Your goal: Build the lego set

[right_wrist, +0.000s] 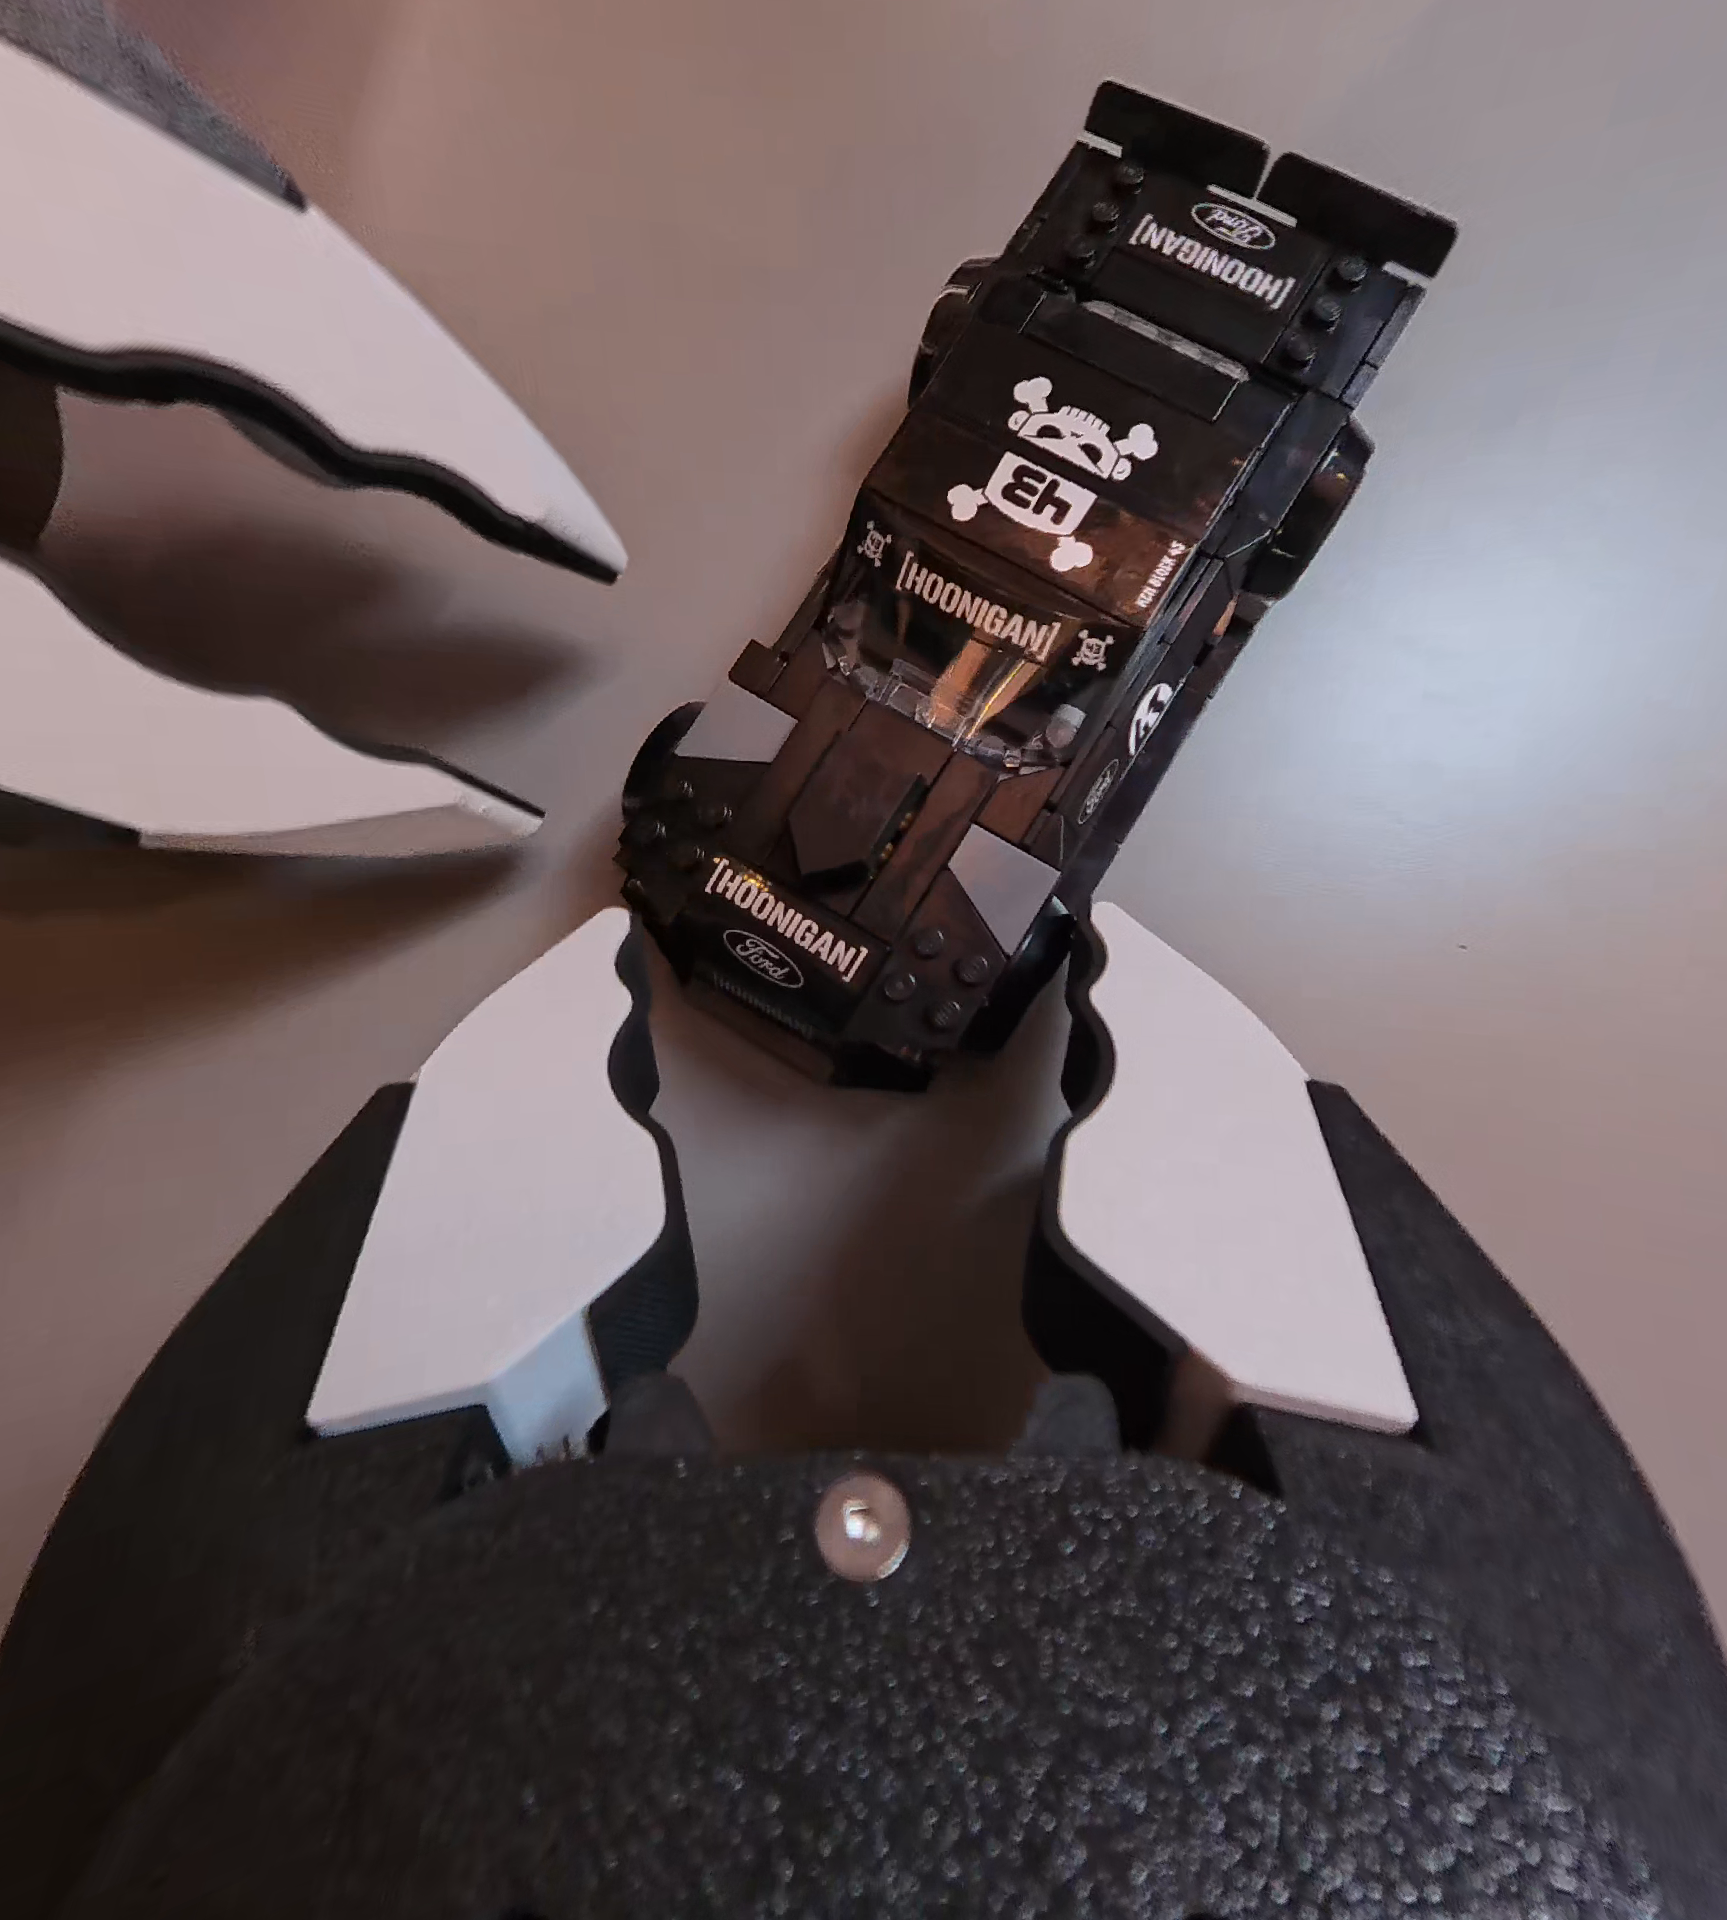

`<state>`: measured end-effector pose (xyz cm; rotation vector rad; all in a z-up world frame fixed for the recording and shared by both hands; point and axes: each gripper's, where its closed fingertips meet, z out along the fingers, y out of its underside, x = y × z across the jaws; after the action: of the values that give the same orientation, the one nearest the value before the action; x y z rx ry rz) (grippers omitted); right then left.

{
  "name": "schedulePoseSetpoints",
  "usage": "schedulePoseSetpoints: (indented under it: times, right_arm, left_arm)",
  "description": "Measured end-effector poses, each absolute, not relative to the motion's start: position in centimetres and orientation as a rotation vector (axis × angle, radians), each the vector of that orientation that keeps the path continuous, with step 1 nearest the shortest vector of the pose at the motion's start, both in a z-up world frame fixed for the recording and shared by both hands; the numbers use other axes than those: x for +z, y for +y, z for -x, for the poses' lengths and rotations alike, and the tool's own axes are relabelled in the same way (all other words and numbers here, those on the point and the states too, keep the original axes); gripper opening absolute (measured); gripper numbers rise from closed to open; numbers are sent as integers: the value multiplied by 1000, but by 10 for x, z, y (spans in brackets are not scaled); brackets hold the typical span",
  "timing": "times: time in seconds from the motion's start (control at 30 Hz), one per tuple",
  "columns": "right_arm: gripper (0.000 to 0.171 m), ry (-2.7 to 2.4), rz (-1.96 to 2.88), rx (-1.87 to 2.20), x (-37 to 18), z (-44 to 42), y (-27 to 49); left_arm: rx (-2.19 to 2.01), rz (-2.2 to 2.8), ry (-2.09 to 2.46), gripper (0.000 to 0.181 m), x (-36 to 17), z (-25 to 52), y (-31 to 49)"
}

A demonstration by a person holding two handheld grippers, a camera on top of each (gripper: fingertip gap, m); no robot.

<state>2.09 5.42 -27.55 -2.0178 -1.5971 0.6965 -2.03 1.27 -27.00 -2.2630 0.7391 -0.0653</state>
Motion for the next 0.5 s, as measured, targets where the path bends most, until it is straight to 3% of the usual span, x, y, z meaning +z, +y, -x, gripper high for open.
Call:
schedulePoseSetpoints:
  times: [0.5]
  right_arm:
    - [70,-1549,1998,835,-269,5,9]
  left_arm:
    - [-19,2281,657,50,-269,40,-9]
